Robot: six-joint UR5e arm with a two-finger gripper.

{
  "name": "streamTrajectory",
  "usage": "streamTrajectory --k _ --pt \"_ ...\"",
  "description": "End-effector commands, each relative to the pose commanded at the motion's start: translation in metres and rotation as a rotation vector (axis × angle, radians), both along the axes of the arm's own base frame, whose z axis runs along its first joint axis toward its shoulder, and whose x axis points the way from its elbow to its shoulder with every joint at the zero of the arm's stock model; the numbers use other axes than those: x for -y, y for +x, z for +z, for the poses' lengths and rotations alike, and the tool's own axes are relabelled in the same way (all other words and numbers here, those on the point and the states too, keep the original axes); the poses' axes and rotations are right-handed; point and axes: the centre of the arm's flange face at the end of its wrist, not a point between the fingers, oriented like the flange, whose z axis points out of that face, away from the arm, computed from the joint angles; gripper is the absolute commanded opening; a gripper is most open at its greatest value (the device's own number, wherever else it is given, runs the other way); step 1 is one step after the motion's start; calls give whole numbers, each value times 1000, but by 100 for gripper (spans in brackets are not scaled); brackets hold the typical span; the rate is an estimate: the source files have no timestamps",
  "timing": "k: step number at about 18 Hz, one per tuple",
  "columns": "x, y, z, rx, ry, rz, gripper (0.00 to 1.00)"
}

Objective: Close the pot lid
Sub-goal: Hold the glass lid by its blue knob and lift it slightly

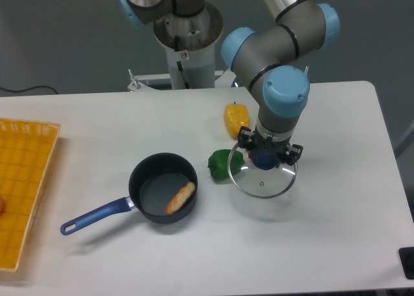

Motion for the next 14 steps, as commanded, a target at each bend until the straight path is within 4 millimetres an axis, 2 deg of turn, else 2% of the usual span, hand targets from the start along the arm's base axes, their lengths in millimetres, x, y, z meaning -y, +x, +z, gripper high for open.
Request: streamTrajectory --k 8,14 --pt "-3 3 -1 2 0 -3 49" --pt "-16 26 8 -3 10 -8 49"
